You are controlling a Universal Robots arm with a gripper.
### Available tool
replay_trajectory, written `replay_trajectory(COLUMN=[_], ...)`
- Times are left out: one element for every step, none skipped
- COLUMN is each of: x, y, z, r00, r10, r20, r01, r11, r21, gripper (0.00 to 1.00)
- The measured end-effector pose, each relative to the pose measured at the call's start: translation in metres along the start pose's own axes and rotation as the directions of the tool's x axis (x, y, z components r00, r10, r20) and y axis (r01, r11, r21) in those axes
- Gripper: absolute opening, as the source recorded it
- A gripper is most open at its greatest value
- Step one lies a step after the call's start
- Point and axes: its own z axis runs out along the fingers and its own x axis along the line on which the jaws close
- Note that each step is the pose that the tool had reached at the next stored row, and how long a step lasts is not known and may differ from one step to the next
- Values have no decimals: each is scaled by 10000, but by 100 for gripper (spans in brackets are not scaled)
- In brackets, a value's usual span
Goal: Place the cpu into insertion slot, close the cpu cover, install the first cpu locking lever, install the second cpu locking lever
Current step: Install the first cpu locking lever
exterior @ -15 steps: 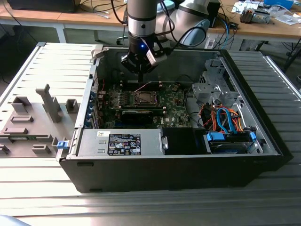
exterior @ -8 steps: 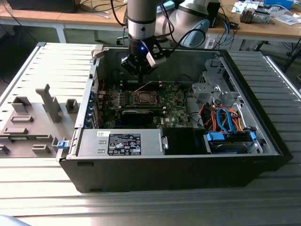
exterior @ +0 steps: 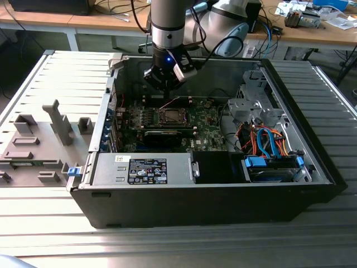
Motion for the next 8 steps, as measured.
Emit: replay_trajectory(x=[0, 0, 0, 0, 0, 1, 0, 1], y=[0, 0, 0, 0, 0, -1, -1, -1], z=[4, 7, 13, 16, 19, 22, 26, 28], r00=[10000, 10000, 10000, 10000, 10000, 10000, 10000, 10000], r10=[0, 0, 0, 0, 0, 0, 0, 0], r20=[-1, 0, -1, -1, 0, -1, 0, -1], r01=[0, 0, 0, 0, 0, 0, 0, 0], r11=[10000, 10000, 10000, 10000, 10000, 10000, 10000, 10000], r21=[0, 0, 0, 0, 0, 0, 1, 1], gripper=[11, 11, 11, 11, 11, 11, 11, 11])
